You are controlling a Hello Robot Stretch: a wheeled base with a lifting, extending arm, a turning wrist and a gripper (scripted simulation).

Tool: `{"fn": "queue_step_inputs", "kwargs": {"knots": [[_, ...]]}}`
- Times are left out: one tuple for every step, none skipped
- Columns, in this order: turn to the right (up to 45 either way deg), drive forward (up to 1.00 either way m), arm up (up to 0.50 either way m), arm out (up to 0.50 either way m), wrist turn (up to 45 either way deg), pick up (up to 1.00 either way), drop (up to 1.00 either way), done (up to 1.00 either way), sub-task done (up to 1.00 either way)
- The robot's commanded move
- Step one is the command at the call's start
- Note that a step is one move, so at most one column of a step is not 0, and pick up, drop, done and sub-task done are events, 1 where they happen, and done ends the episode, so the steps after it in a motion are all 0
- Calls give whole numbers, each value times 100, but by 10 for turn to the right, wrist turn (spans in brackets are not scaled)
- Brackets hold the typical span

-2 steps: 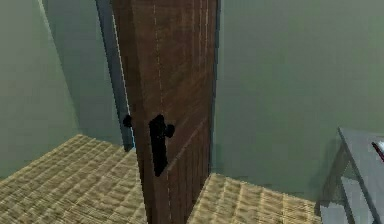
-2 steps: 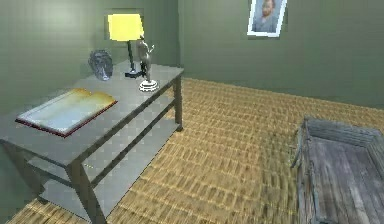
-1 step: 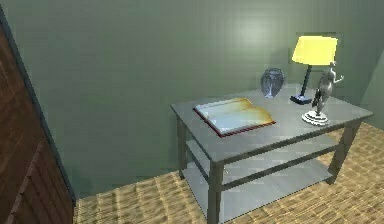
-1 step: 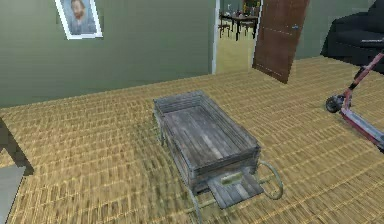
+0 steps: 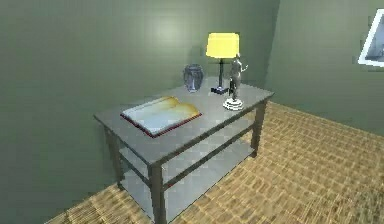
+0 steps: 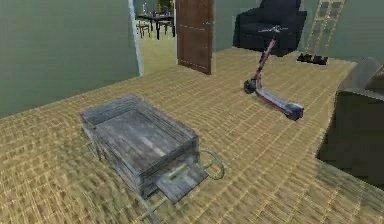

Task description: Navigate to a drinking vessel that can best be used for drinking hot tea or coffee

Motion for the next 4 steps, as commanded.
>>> {"fn": "queue_step_inputs", "kwargs": {"knots": [[0, 40, 0, 0, 0, 0, 0, 0, 0], [450, 0, 0, 0, 0, 0, 0, 0, 0], [0, 100, 0, 0, 0, 0, 0, 0, 0], [0, 80, 0, 0, 0, 0, 0, 0, 0]]}}
